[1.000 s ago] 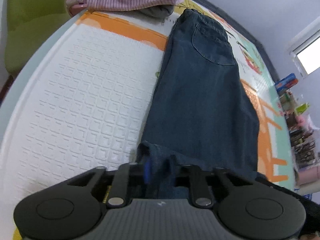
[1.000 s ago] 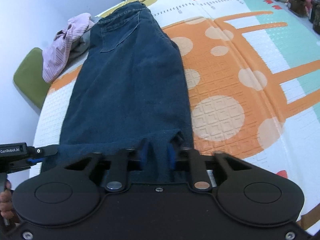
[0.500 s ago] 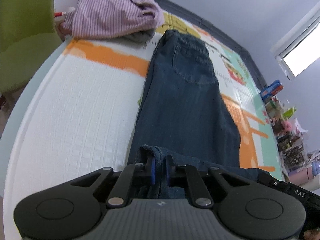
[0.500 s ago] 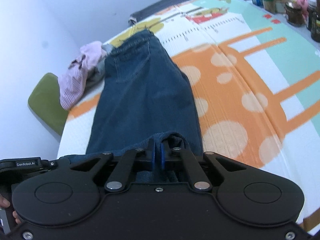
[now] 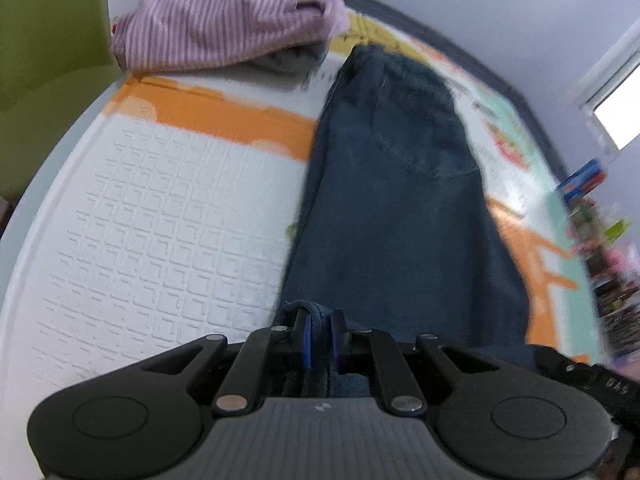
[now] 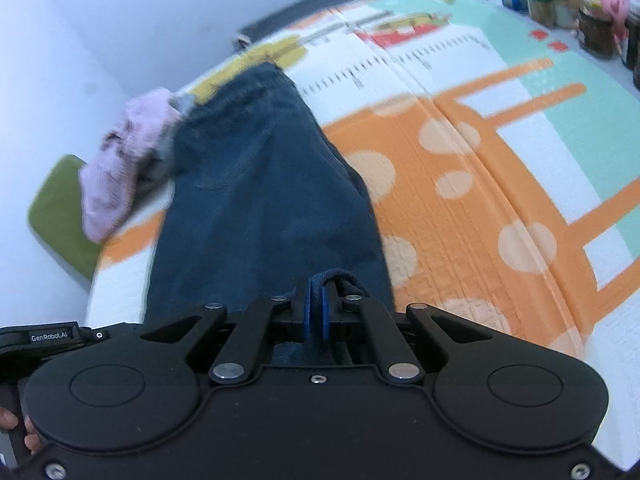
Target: Fold clothes
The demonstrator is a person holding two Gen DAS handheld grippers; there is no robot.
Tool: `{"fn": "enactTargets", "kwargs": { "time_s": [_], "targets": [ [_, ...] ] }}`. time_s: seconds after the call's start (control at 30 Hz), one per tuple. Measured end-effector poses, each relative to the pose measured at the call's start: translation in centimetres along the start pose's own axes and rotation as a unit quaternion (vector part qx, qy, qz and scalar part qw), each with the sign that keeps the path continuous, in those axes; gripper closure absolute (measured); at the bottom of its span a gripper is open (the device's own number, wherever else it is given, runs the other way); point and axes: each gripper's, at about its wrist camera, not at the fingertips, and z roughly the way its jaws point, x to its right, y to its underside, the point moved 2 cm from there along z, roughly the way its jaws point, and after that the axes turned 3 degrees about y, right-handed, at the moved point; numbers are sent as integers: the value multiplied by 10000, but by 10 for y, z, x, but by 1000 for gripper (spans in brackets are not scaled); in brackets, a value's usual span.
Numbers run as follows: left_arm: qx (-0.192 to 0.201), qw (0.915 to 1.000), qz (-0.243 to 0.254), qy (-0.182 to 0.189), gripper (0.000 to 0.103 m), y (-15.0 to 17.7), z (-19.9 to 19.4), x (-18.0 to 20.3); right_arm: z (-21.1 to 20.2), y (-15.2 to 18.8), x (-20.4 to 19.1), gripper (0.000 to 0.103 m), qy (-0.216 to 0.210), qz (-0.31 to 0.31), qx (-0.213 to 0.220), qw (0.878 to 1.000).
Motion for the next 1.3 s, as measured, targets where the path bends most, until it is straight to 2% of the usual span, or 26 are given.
{"fn": "enactTargets", "kwargs": {
  "time_s": [0.2, 0.33, 0.4, 0.47, 0.57, 0.63, 0.73, 0.83, 1.07, 1.3],
  "targets": [
    [37, 10000, -22, -36, 89, -1, 5, -3, 22, 5, 6, 97, 210, -41, -200, 9996],
    [165, 9998, -60, 5, 89, -5, -7, 1, 15, -3, 10, 90, 127, 194, -288, 9993],
    [267, 9996, -40, -5, 89, -7, -17, 6, 6, -8, 11, 84, 83, 309, -226, 9992],
    [483, 9987, 116, -100, 86, -9, -30, 15, -7, -13, 8, 71, 105, 306, -59, 9995],
    [764, 9965, 301, -159, 81, -11, -51, 30, -26, -16, -2, 70, 124, 30, 202, 9997],
    [857, 9956, 384, 20, 80, -10, -64, 39, -38, -14, -12, 70, -14, -193, 300, 9994],
    [795, 9947, 543, 350, 79, 4, -73, 54, -54, -6, -27, 73, -190, -534, 372, 9977],
    [685, 9931, 695, 648, 81, 22, -80, 67, -59, 12, -38, 76, -397, -666, 183, 9968],
    [203, 9931, 753, 882, 83, 79, -77, 71, -65, 66, -51, 86, -604, -817, -241, 9945],
    [-175, 9929, 750, 906, 86, 120, -83, 67, -79, 108, -64, 87, -759, -1068, -625, 9894]
  ]
}}
